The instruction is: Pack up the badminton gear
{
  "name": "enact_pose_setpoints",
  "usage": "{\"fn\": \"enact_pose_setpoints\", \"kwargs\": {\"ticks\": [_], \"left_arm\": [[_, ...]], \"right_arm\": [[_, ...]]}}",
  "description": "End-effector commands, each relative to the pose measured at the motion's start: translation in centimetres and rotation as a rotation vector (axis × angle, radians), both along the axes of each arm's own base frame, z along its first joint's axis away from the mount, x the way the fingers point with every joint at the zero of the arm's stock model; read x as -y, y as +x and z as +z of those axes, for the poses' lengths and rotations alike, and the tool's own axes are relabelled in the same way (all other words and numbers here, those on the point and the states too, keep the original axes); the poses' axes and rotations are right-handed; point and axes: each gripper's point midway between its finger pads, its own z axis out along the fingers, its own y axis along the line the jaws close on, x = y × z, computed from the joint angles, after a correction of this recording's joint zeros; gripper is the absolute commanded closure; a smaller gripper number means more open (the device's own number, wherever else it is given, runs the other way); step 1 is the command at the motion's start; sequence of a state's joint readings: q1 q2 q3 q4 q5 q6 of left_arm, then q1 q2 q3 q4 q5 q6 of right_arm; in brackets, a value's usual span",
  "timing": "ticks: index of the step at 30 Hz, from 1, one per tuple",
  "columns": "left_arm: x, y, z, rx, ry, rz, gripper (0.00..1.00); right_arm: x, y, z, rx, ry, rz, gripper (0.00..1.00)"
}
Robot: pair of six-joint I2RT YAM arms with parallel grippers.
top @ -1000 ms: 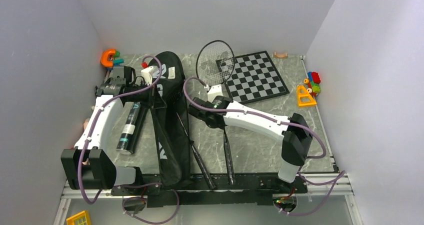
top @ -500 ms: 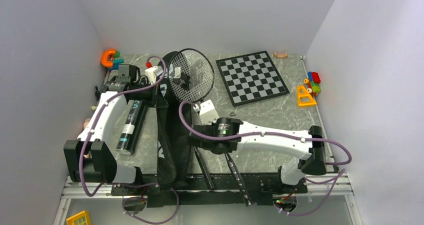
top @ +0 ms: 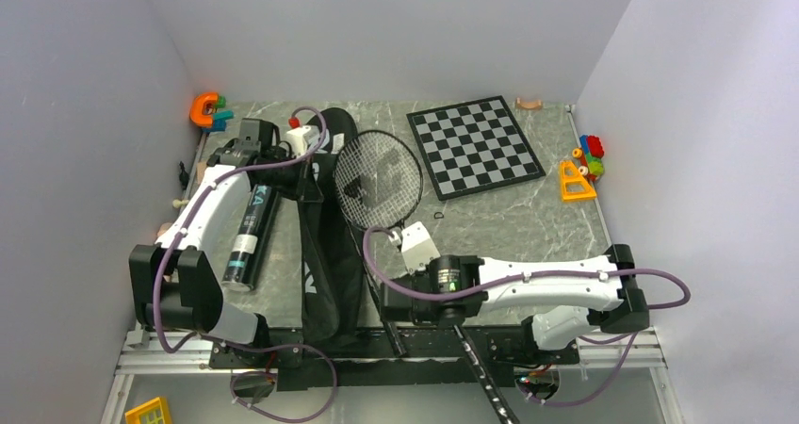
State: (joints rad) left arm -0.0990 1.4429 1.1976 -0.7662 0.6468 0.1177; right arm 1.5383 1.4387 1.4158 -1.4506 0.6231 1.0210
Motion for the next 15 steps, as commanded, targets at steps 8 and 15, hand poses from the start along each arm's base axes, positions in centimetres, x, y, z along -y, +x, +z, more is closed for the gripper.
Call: {"fn": "enact_pose_setpoints", "kwargs": {"ticks": [8,15], "left_arm": [[2.3,1.8,2.8,0.107,-0.004,-0.06,1.0],[2.3,1.2,3.1,0.123,0.002,-0.075,1.0]], "right_arm": [[0.7,-5.1,-3.6,-0.079,-0.108,0.092,1.0],[-3.2,-5.3,-5.1,-0.098,-0.081,0.193,1.0]]}}
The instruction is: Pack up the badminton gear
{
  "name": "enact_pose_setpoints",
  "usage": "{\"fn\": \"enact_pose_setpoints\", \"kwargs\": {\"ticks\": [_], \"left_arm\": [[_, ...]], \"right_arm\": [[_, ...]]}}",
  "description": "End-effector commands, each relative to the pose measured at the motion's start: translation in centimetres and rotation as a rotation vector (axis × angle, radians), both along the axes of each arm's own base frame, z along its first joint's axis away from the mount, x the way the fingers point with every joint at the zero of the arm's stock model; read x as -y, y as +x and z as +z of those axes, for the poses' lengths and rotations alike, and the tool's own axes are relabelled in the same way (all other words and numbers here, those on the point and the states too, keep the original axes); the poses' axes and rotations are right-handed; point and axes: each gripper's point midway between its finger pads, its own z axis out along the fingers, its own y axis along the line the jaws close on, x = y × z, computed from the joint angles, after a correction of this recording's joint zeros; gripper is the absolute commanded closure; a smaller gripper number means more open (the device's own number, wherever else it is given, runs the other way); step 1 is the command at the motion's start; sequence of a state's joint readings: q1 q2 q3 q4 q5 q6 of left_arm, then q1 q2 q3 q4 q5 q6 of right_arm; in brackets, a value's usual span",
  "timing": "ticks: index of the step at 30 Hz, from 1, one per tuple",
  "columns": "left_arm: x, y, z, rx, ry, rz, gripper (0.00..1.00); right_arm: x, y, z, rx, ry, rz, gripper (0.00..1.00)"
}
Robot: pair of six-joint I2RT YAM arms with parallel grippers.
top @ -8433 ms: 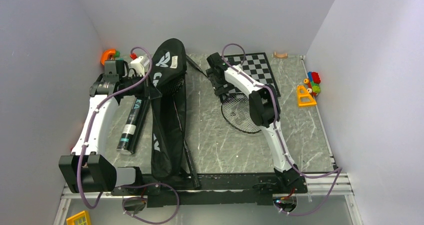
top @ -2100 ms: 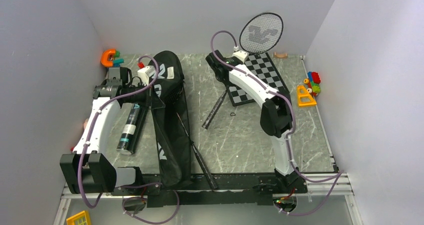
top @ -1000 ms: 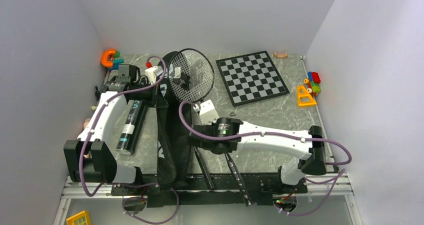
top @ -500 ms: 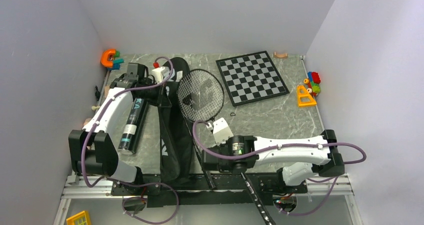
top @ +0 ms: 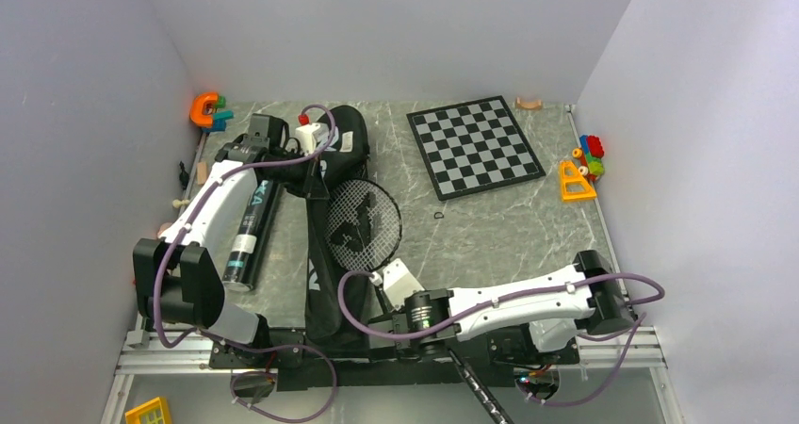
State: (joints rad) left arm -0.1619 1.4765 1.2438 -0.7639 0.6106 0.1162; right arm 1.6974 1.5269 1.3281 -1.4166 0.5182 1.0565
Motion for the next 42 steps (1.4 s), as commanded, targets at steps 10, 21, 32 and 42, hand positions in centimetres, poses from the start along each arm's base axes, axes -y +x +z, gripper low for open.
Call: {"fn": "enact_pose_setpoints", "kwargs": {"ticks": [10,21,32,42], "left_arm": [[1.4,-0.4,3.1,0.138,-0.037,-0.085,1.0],[4.0,-2.6,3.5,0.208,-0.081,-0.231,1.0],[5.2,-3.4,2.6,0.209,-0.074,-0.338,1.0],[5.7,-4.0,1.5,0.195,-0.058,-0.395,1.0]], "right_arm": [[-7.6,5.4,-1.4,-0.028,0.199,0.072,1.0],[-11.3,10.2,-1.7,-0.025,0.358,0.042,1.0],[-13.8,15.9,-2.3,0.019,0.529,-0.065,1.0],[-14.8,21.1,-1.2,0.053,0.734,-0.19,1.0]]}}
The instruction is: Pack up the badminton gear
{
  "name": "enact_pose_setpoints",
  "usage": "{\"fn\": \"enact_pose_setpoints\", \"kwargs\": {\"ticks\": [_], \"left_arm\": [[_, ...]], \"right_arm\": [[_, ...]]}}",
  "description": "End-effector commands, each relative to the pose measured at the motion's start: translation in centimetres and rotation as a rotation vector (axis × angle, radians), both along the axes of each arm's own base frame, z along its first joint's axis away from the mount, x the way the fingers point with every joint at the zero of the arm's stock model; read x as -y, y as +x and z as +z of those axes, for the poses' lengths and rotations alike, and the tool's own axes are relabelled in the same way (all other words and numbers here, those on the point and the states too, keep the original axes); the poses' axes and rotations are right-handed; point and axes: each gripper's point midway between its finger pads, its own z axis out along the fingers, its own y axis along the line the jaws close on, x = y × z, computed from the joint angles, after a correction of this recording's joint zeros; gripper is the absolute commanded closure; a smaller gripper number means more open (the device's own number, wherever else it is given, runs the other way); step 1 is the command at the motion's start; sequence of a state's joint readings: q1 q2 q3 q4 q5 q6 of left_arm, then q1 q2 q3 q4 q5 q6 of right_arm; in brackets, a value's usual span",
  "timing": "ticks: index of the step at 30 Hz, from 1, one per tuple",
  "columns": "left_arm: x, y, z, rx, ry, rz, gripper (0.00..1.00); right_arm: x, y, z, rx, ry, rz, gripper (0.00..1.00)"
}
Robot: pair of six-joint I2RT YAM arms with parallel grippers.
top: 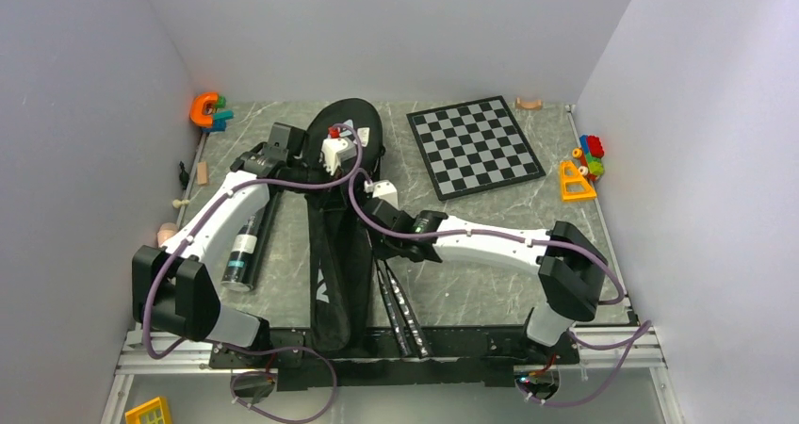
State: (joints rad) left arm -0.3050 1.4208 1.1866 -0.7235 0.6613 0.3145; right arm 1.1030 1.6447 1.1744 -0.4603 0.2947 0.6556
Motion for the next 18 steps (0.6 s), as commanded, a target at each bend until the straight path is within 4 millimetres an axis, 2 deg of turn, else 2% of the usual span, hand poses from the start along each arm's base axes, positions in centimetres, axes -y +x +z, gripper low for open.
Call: {"fn": "enact_pose_setpoints", "kwargs": {"ticks": [1,5,9,10,14,16,18], "left_arm": [[1.4,-1.1,1.2,0.023,-0.061,-0.1,1.0],[1.3,-1.1,0.9,0.027,-0.057,-0.104,1.0],[1.2,-1.2,0.1,0.03,-0.047,-0.108,1.0],[1.1,-1.3,-0.2,0.028,-0.042,-0.107,1.0],[0.9,-1.2,-0.8,0.03,-0.027,-0.105,1.0],[0.8,-1.1,-0.9,0.033,-0.022,-0.103,1.0],[0.7,-1.0,-0.9,0.041,-0.016,-0.098,1.0]], "right_arm": [[-3.1,3.5,3.2,0.064,0.221,-0.069,1.0],[-3.5,5.1,2.5,0.031,0.276,-0.111,1.0],[-3.9,5.5,1.4,-0.009,0.301,-0.12,0.98],[-4.0,5.5,1.1,-0.016,0.304,-0.115,0.94],[-3.8,5.1,1.6,-0.016,0.363,-0.101,0.65],[-3.2,5.0,2.2,-0.002,0.406,-0.106,0.5],[-2.3,4.9,2.7,0.004,0.438,-0.111,0.39]]}}
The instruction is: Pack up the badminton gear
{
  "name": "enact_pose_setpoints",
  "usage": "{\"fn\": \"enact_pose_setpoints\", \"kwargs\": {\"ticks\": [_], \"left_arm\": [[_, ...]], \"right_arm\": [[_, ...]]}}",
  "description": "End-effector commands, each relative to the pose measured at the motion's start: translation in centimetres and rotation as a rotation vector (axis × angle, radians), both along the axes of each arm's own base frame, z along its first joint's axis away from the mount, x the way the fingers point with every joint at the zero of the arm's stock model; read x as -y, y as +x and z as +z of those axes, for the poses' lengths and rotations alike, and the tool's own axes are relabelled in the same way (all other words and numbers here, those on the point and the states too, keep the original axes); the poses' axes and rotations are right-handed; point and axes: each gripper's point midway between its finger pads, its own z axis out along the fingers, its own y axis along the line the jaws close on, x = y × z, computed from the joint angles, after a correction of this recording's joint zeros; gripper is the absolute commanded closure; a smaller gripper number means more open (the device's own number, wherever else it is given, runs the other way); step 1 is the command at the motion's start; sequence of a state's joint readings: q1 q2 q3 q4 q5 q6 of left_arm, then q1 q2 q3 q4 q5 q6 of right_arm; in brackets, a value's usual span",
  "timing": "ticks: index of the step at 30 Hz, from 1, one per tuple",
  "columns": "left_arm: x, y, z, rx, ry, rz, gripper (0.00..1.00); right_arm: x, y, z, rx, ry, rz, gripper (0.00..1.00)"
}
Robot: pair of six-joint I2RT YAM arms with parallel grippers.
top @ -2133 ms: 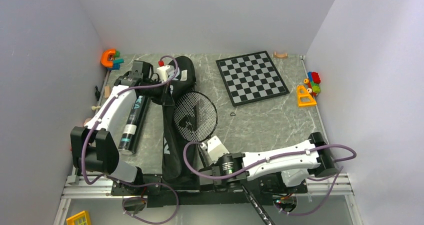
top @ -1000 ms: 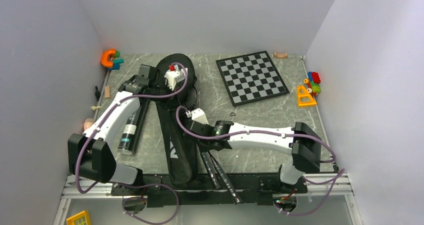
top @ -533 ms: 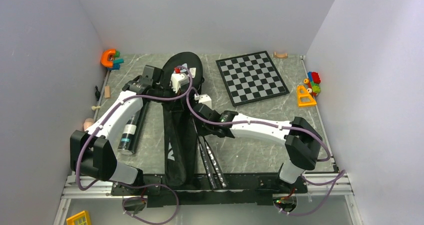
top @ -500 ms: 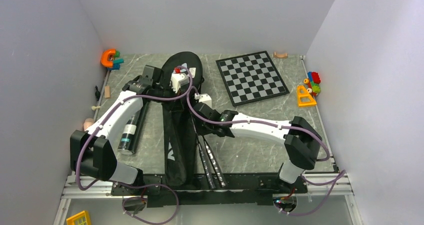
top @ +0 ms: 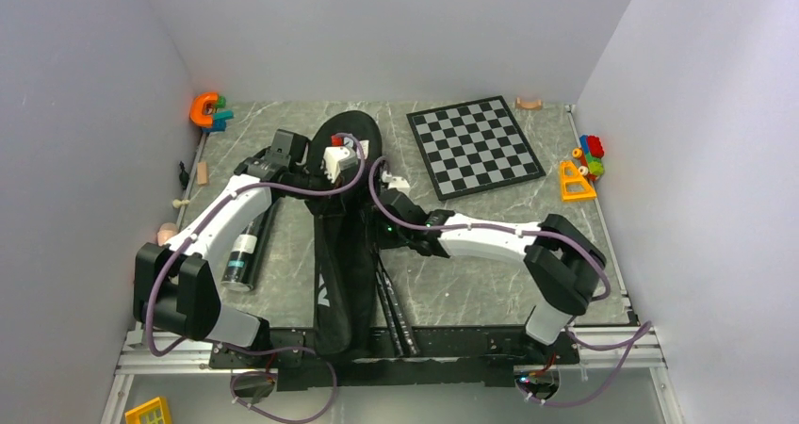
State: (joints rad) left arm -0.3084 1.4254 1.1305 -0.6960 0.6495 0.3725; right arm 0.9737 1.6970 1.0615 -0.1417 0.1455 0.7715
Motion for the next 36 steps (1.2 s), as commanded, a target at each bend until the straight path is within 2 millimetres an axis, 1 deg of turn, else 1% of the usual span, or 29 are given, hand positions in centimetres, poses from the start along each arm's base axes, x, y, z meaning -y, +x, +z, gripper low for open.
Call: {"fn": "enact_pose_setpoints", "kwargs": {"ticks": [1,5,9,12,16,18,21,26,28,31,34,36], "left_arm": [[1.1,-0.7,1.1,0.027,-0.047,-0.062,1.0],[1.0,-0.5,0.9,0.021,-0.043,-0.051,1.0],[1.0,-0.5,0.7,0.02,-0.044,-0.046,1.0],[1.0,-0.6,0.8,0.018,-0.046,-0.046,1.0],[0.9,-0.7,0.5,0.021,-0.046,-0.038,1.0],[0.9,-0.8,0.3,0.015,-0.043,-0.039,1.0],[0.8,-0.7,0.6,0.028,-0.037,-0.041,1.0],[0.5,-0.9,0.3,0.032,-0.027,-0.034,1.0],[0.5,-0.9,0.5,0.03,-0.026,-0.036,1.0],[0.4,-0.8,0.8,0.036,-0.022,-0.031,1.0],[0.6,-1.0,1.1,0.03,-0.036,-0.031,1.0],[0.7,-1.3,1.2,0.027,-0.046,-0.034,1.0]], "right_arm": [[0.0,1.1,4.9,0.086,0.194,-0.018,0.36],[2.3,1.6,5.3,0.09,0.233,-0.062,0.32],[5.3,3.1,4.9,0.084,0.255,-0.137,0.31],[6.1,4.2,4.1,0.059,0.272,-0.14,0.3],[5.1,5.4,1.8,0.001,0.303,-0.113,0.3],[4.4,5.8,1.1,-0.013,0.321,-0.106,0.29],[3.0,6.5,0.8,-0.012,0.366,-0.082,0.29],[1.6,7.6,-1.0,-0.043,0.362,-0.075,0.29],[1.2,8.0,-1.9,-0.055,0.359,-0.082,0.31],[0.9,8.4,-3.6,-0.08,0.351,-0.091,0.37],[0.5,8.1,-4.8,-0.111,0.372,-0.094,0.48],[0.3,7.9,-5.1,-0.126,0.396,-0.096,0.55]]}}
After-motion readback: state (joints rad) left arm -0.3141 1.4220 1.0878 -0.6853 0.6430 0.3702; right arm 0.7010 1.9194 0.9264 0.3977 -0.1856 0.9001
